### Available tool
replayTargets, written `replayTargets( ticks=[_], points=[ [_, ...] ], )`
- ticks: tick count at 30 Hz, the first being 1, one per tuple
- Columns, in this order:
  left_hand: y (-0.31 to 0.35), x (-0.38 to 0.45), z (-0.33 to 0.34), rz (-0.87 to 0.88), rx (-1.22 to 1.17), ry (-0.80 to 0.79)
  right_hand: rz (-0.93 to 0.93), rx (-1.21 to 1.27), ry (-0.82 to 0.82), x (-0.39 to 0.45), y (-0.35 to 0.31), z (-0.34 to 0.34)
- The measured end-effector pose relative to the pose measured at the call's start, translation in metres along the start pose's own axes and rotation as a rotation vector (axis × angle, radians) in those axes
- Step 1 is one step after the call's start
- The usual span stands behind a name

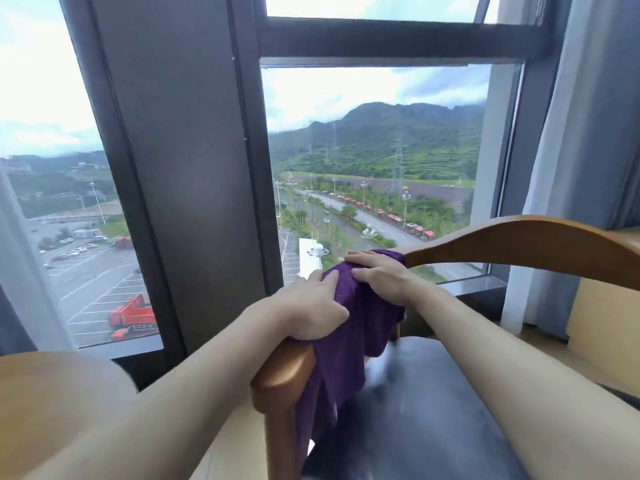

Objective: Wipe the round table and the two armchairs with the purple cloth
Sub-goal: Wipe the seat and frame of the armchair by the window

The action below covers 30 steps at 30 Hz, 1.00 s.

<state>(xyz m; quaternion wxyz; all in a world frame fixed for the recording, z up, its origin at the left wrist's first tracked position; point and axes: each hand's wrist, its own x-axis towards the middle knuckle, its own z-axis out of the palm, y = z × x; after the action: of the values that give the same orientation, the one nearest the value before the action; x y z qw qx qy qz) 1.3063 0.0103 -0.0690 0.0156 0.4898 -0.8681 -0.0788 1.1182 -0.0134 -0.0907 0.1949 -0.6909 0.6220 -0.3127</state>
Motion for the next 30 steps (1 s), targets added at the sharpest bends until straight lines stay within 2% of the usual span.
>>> replayTargets(
  ticks=[9,15,20,25,30],
  points=[
    [0.023,0.084,0.002,0.053,0.049,-0.056,0.067,-0.292,0.109,0.035,0.056,-0.024],
    [0.054,0.129,0.007,0.107,0.098,-0.003,0.188,-0.473,0.167,0.052,0.085,-0.041],
    [0.064,0.141,0.011,0.100,0.128,0.056,0.194,-0.538,0.122,0.054,0.084,-0.045],
    [0.072,0.149,0.011,0.074,0.167,0.116,0.177,-0.632,-0.014,0.052,0.088,-0.069],
    [0.086,0.173,0.014,0.133,0.152,0.140,0.154,-0.673,0.027,0.060,0.100,-0.070]
  ],
)
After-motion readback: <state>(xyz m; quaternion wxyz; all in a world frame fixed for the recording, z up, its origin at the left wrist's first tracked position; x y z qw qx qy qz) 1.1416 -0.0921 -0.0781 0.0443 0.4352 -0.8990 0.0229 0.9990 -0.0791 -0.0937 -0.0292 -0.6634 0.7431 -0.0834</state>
